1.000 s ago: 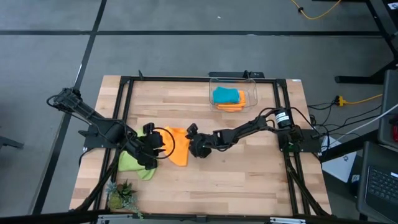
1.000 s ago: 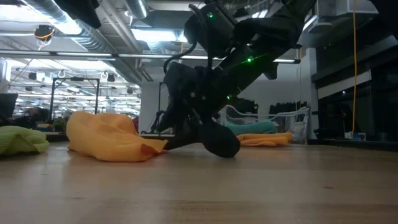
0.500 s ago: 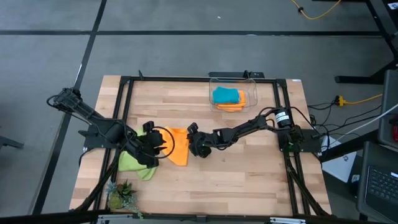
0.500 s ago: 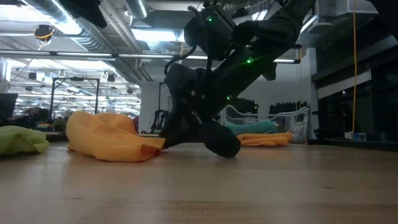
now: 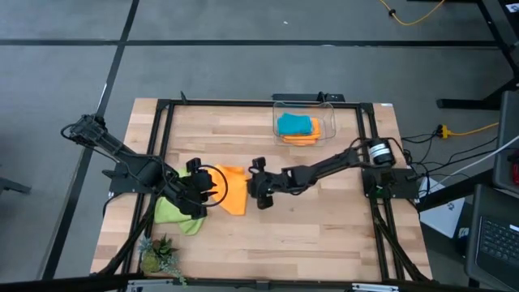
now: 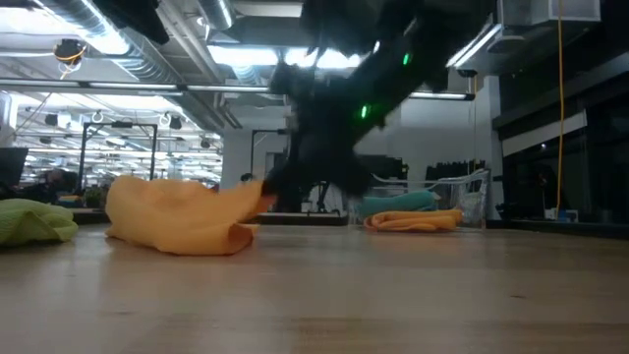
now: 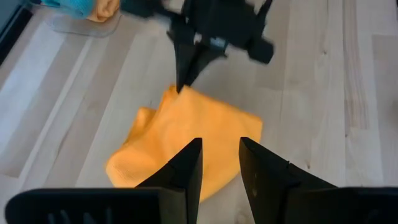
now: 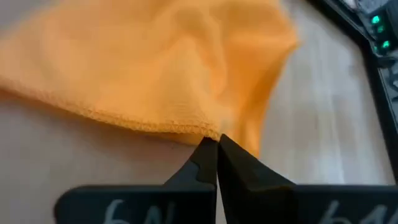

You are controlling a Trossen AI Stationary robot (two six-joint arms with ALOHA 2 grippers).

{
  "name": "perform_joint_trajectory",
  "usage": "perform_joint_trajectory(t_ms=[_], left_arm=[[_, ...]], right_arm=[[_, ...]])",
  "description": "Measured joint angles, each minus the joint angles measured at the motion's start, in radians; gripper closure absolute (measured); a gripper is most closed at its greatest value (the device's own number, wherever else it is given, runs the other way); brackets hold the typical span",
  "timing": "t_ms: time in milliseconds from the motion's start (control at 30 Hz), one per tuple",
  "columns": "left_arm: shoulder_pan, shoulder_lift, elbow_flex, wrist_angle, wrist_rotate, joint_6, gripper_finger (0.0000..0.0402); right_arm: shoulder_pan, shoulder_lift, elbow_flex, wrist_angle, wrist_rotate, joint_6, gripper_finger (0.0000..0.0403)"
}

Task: Fold microfiber towels
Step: Fold the orange microfiber towel

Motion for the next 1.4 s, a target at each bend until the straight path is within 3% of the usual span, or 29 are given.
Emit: perform_joint_trajectory(t_ms=[233,400,600,667,833,900,1133,1300,1400], left_arm=[[0.000,0.000,0.000,0.009,-0.023,0.000,0.0302],[0.012,0.000,0.000,0.078,-0.078,0.018,0.0302],[0.062,0.031,0.000,0.317,-0.046,0.286,0.0302],[0.079,0.055,0.000,0.399,-0.037,0.391,0.0302],[0.122,0.128,0.000,0.556,-0.036,0.554,0.0302],[0.137,0.159,0.000,0.582,-0.036,0.578,0.0302],[0.177,0.257,0.000,0.639,-0.041,0.565,0.0302],[0.166,0.274,-0.001,0.645,-0.052,0.548,0.0302],[0.145,0.258,-0.001,0.639,-0.110,0.548,0.0302]], right_arm=[[0.000,-0.257,0.001,-0.220,0.053,0.166,0.0401],[0.000,-0.485,0.002,-0.333,0.064,0.370,0.0401],[0.000,-0.659,0.003,-0.406,0.065,0.605,0.0402],[0.000,-0.679,0.003,-0.412,0.041,0.651,0.0402],[-0.013,-0.675,0.002,-0.353,-0.259,0.736,0.0402],[-0.013,-0.667,0.002,-0.281,-0.317,0.737,0.0401],[-0.014,-0.644,0.003,-0.138,-0.248,0.648,0.0400],[-0.013,-0.635,0.003,-0.262,-0.132,0.629,0.0400],[-0.014,-0.630,0.003,-0.331,-0.095,0.636,0.0399]])
